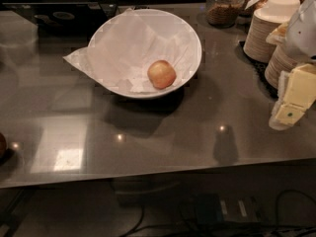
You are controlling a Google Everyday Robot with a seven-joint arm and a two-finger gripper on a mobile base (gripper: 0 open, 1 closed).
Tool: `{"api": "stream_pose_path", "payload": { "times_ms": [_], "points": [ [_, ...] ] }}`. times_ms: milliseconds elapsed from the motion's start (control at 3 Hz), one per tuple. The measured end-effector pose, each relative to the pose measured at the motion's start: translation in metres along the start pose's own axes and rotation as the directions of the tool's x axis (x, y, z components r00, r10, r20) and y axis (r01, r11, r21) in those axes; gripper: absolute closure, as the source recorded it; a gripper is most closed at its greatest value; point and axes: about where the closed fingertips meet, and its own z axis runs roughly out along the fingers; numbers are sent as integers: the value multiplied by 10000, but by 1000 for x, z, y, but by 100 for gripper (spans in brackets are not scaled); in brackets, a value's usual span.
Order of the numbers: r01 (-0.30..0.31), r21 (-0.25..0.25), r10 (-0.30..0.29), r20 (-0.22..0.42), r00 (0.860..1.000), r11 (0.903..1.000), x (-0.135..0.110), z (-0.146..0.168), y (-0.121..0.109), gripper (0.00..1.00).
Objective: Pick apple from white bowl
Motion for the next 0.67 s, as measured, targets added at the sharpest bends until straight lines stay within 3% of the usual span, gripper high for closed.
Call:
{"api": "stream_pose_path", "payload": {
  "times_ms": [667],
  "points": [
    [138,184,-141,170,9998,9997,-8,4,-5,0]
  ]
}}
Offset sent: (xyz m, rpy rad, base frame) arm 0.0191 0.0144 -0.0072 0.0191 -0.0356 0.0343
